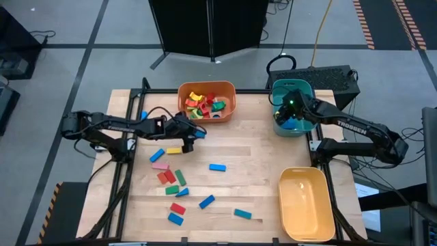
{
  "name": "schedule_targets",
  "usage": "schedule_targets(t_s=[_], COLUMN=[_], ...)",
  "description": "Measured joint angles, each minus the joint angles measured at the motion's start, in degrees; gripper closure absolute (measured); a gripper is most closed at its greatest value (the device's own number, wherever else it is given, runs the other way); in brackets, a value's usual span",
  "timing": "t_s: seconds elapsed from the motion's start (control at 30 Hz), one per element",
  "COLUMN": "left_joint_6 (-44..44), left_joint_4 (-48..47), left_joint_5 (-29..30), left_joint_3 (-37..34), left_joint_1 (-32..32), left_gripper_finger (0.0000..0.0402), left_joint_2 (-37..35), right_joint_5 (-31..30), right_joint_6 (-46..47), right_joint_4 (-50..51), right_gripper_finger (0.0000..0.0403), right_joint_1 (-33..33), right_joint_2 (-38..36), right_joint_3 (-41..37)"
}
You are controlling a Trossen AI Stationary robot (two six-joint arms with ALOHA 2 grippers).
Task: Sort blocks by size
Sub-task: Put the blue rectangular block into the green bin
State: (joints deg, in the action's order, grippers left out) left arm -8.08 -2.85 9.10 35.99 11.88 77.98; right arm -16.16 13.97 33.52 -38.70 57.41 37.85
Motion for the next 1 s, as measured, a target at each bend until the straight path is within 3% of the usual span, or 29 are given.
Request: schedule_targets(t_s=[0.13,0.37,0.73,0.87,1.0], left_joint_6=[-3.1,-10.3,-11.7,-11.7,-10.7], left_joint_4=[0.0,1.0,3.3,3.0,2.8], left_joint_5=[-1.2,-7.1,-10.5,-11.1,-13.0], left_joint_3=[0.1,0.1,0.3,0.3,0.2], left_joint_1=[2.3,6.4,8.8,8.8,8.8], left_gripper_finger=[0.0137,0.0137,0.0139,0.0168,0.0229], left_joint_2=[1.4,8.2,15.2,15.3,15.3], right_joint_5=[0.4,7.5,7.5,7.5,7.5], right_joint_6=[-1.2,-1.3,-1.1,0.0,0.4], right_joint_4=[-0.6,-2.5,-3.1,-3.6,-4.0], right_gripper_finger=[0.0221,0.0220,0.0220,0.0220,0.0220], right_joint_1=[1.4,3.7,6.8,7.6,9.0], right_joint_2=[-0.4,-3.2,-8.0,-8.5,-8.6], right_joint_3=[0.0,0.0,0.0,0.0,0.0])
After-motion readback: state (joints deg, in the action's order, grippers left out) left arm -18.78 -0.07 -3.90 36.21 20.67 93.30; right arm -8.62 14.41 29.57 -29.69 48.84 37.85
